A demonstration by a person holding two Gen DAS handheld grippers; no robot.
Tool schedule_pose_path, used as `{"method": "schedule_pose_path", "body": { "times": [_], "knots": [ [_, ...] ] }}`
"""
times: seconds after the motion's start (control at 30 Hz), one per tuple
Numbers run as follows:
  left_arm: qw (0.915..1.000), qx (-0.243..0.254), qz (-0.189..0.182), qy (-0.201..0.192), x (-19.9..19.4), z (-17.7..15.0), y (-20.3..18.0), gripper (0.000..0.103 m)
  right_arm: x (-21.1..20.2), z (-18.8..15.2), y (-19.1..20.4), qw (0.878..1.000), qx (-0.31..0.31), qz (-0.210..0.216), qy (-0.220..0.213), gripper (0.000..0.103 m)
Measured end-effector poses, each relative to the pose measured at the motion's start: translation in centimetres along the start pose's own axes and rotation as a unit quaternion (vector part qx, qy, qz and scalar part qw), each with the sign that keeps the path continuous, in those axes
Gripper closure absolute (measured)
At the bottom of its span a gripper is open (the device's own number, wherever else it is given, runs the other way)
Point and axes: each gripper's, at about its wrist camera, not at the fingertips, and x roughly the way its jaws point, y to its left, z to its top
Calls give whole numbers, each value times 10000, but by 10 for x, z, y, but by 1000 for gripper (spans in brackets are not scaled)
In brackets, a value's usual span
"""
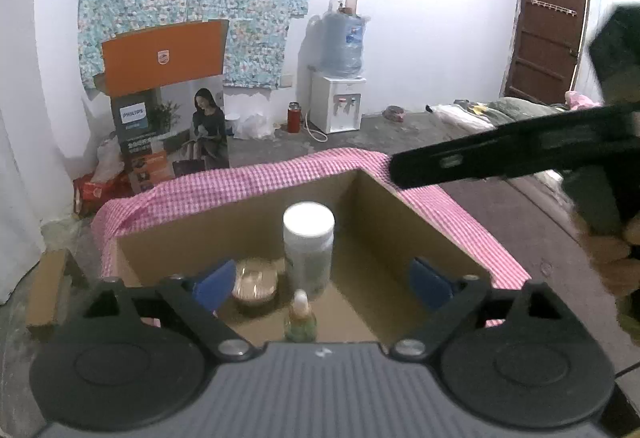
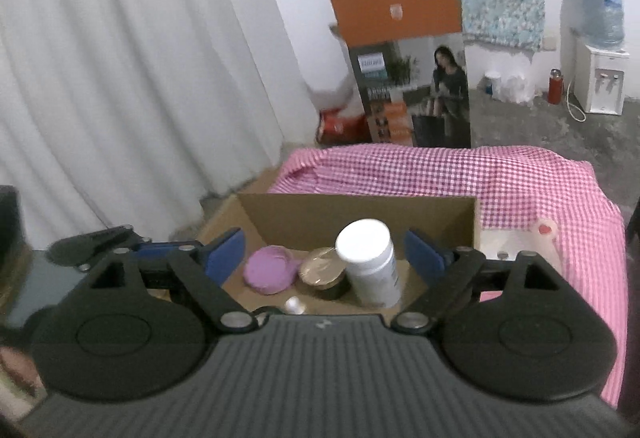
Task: Organize rigid objects
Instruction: 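Move the right gripper to the black cylinder and close on it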
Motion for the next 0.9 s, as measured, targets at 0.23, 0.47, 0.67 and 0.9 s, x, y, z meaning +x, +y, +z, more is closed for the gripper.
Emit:
{"method": "schedule_pose_path", "body": {
  "times": [0.23,0.47,0.67,0.9],
  "knots": [
    [9996,-198,-200,13,-39,-39,-14,3,-72,-83,8,9984,501,130,-244,13],
    [9989,-177,-207,394,-31,-88,-40,3,-65,-162,8,9967,783,-180,101,13],
    [9964,3,-378,757,-1,-117,-63,4,-35,-187,-2,9951,861,-171,447,18],
    [9952,164,-468,841,30,-127,-82,10,24,-182,-13,9927,685,-101,992,50]
  ]
}}
